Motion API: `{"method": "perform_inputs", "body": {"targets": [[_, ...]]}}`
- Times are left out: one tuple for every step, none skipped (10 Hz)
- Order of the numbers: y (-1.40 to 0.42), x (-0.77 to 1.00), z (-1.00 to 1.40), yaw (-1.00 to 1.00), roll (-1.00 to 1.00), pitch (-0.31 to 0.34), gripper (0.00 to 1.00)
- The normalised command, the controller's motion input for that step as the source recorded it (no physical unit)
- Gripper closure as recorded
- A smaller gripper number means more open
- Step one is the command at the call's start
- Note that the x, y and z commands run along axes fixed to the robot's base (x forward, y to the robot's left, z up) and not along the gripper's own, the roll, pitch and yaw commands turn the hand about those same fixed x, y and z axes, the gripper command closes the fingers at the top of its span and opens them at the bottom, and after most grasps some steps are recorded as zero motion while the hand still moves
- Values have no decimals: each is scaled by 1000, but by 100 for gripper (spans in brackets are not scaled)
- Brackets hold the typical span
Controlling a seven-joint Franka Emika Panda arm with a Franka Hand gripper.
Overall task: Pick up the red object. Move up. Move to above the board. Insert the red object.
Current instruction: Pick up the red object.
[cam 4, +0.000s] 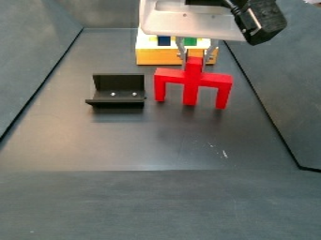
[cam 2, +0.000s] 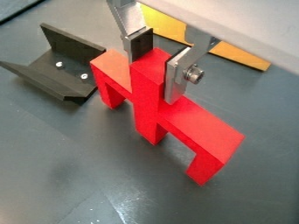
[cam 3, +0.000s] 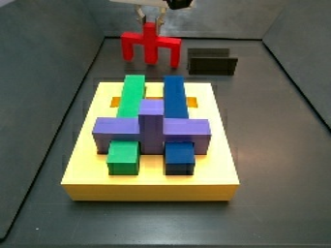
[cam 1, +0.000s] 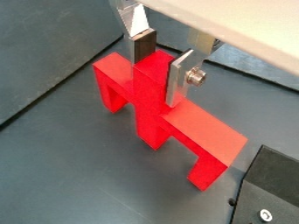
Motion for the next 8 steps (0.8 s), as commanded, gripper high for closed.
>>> {"method": "perform_inputs", "body": {"targets": [[0,0,0,0,0,0,100],[0,0,0,0,0,0,100],[0,0,0,0,0,0,100],[0,0,0,0,0,0,100],[0,0,0,0,0,0,100],[0,0,0,0,0,0,100],[0,0,0,0,0,0,100],[0,0,0,0,0,0,100]]}}
